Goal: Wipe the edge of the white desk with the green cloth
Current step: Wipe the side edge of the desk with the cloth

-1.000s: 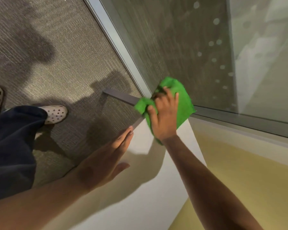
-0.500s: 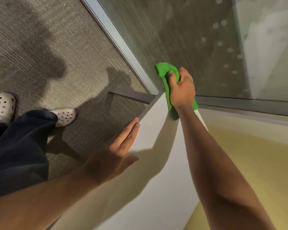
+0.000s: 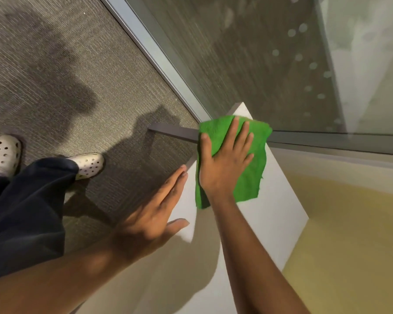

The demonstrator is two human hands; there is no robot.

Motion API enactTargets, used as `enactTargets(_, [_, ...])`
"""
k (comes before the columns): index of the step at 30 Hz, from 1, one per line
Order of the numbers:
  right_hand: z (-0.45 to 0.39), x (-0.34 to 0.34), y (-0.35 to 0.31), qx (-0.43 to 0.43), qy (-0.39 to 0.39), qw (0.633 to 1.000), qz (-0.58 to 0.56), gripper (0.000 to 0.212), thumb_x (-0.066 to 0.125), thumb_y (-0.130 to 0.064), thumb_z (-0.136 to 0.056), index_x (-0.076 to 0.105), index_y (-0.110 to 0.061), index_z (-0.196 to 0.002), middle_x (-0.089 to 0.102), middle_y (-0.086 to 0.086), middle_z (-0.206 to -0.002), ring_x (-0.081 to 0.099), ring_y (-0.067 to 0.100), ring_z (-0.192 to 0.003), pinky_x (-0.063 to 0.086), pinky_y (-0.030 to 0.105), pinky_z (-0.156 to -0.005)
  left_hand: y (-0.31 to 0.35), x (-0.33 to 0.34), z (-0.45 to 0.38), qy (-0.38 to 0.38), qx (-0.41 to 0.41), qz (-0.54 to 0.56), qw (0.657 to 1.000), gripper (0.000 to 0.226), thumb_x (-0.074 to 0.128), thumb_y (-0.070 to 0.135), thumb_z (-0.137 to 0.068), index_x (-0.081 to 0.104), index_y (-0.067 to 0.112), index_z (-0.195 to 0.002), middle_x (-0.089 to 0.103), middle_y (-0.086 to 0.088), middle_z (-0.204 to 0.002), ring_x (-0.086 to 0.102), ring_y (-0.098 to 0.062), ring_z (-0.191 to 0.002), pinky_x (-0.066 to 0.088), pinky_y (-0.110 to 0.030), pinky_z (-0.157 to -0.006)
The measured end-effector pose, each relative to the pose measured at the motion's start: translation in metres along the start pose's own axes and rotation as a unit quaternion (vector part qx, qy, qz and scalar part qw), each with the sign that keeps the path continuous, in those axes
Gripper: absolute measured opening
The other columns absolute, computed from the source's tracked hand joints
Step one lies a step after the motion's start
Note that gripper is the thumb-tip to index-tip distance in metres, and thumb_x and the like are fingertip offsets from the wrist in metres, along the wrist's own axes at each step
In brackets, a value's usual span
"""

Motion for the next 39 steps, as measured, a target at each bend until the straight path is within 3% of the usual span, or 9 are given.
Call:
enactTargets(3, [-0.048, -0.006, -0.009, 0.060, 0.023, 0.998, -0.009, 0.080, 0.050, -0.053, -0.096, 0.019, -0.031, -0.167, 0.023, 0.003, -0.176, 0.016, 0.029, -0.165, 0.011, 0.065, -0.128, -0.001, 0.002, -0.002, -0.004, 0.010, 0.010, 1.000, 0.097, 0.058, 0.053, -0.099, -0.007, 0.044, -0.170, -0.009, 0.028, -0.179, -0.003, 0.017, -0.159, 0.002, 0.002, -0.119])
enactTargets(7, [-0.107, -0.018, -0.012, 0.164, -0.002, 0.986, -0.013, 0.052, 0.045, -0.048, -0.100, 0.054, -0.021, -0.144, 0.055, 0.011, -0.150, 0.046, 0.035, -0.144, 0.025, 0.058, -0.124, 0.000, 0.003, -0.001, -0.024, 0.016, 0.019, 0.999, 0.107, 0.065, 0.049, -0.099, -0.021, 0.055, -0.162, -0.018, 0.034, -0.176, -0.009, 0.025, -0.154, 0.021, -0.034, -0.126])
enactTargets(9, [-0.113, -0.019, -0.016, 0.171, -0.006, 0.985, -0.014, 0.048, 0.041, -0.044, -0.103, 0.058, -0.019, -0.141, 0.057, 0.010, -0.149, 0.048, 0.035, -0.142, 0.026, 0.055, -0.122, 0.001, 0.002, -0.002, -0.032, 0.020, 0.008, 0.999, 0.107, 0.064, 0.051, -0.099, -0.023, 0.053, -0.161, -0.021, 0.034, -0.175, -0.012, 0.026, -0.152, 0.028, -0.035, -0.125])
enactTargets(16, [-0.026, -0.014, -0.037, -0.088, 0.024, 0.995, -0.030, 0.046, 0.050, -0.021, -0.099, 0.055, -0.015, -0.144, 0.032, 0.007, -0.171, 0.021, 0.033, -0.163, 0.017, 0.055, -0.131, 0.004, 0.003, -0.002, -0.064, -0.006, 0.009, 0.998, 0.108, 0.064, 0.050, -0.101, -0.032, 0.059, -0.152, -0.033, 0.043, -0.165, -0.023, 0.038, -0.138, 0.030, -0.030, -0.118])
enactTargets(20, [0.032, 0.002, -0.034, -0.188, -0.051, 0.980, -0.030, 0.046, 0.044, -0.026, -0.100, 0.056, -0.021, -0.143, 0.030, 0.001, -0.173, 0.005, 0.029, -0.167, 0.008, 0.059, -0.133, 0.005, 0.005, -0.004, -0.073, -0.010, -0.020, 0.997, 0.105, 0.058, 0.055, -0.103, -0.038, 0.051, -0.145, -0.046, 0.042, -0.153, -0.028, 0.023, -0.144, 0.008, -0.014, -0.119])
enactTargets(25, [-0.024, -0.011, -0.040, -0.219, -0.050, 0.971, 0.081, 0.033, 0.047, -0.030, -0.100, 0.073, -0.017, -0.116, 0.052, 0.011, -0.153, 0.020, 0.033, -0.163, 0.020, 0.062, -0.128, 0.005, 0.003, -0.004, -0.043, 0.000, 0.014, 0.999, 0.103, 0.063, 0.049, -0.101, -0.019, 0.043, -0.164, -0.031, 0.039, -0.169, -0.018, 0.024, -0.153, -0.002, 0.002, -0.117])
enactTargets(32, [-0.147, -0.021, -0.015, 0.092, -0.112, 0.989, -0.030, 0.039, 0.046, -0.044, -0.096, 0.075, -0.021, -0.108, 0.073, 0.015, -0.125, 0.066, 0.036, -0.117, 0.051, 0.041, -0.102, 0.015, -0.020, 0.004, 0.045, 0.051, -0.115, 0.991, 0.094, 0.065, 0.062, -0.099, 0.030, 0.010, -0.169, 0.029, 0.000, -0.180, 0.035, -0.003, -0.159, 0.029, -0.015, -0.125])
enactTargets(35, [-0.140, -0.024, 0.000, 0.051, -0.088, 0.993, -0.053, 0.044, 0.038, -0.053, -0.095, 0.052, -0.021, -0.068, 0.065, 0.008, -0.089, 0.057, 0.027, -0.088, 0.044, 0.039, -0.081, 0.018, -0.019, 0.002, 0.048, 0.063, -0.157, 0.984, 0.099, 0.070, 0.059, -0.096, 0.030, 0.005, -0.168, 0.028, -0.006, -0.179, 0.033, -0.011, -0.162, 0.026, -0.020, -0.129])
enactTargets(39, [-0.095, -0.035, 0.050, 0.008, -0.012, 0.998, -0.061, 0.051, 0.023, -0.058, -0.101, 0.051, -0.019, -0.083, 0.063, 0.004, -0.087, 0.058, 0.029, -0.087, 0.042, 0.042, -0.076, 0.025, -0.025, 0.002, 0.052, 0.066, -0.176, 0.981, 0.093, 0.066, 0.058, -0.100, 0.034, 0.001, -0.166, 0.033, -0.010, -0.177, 0.034, -0.016, -0.162, 0.011, -0.019, -0.134])
Point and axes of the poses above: each hand's wrist, its own z-axis away from the middle knuckle, its own x-axis out of the palm, y = z × x, the point moved 7 cm from there along -z, towards the middle knuckle
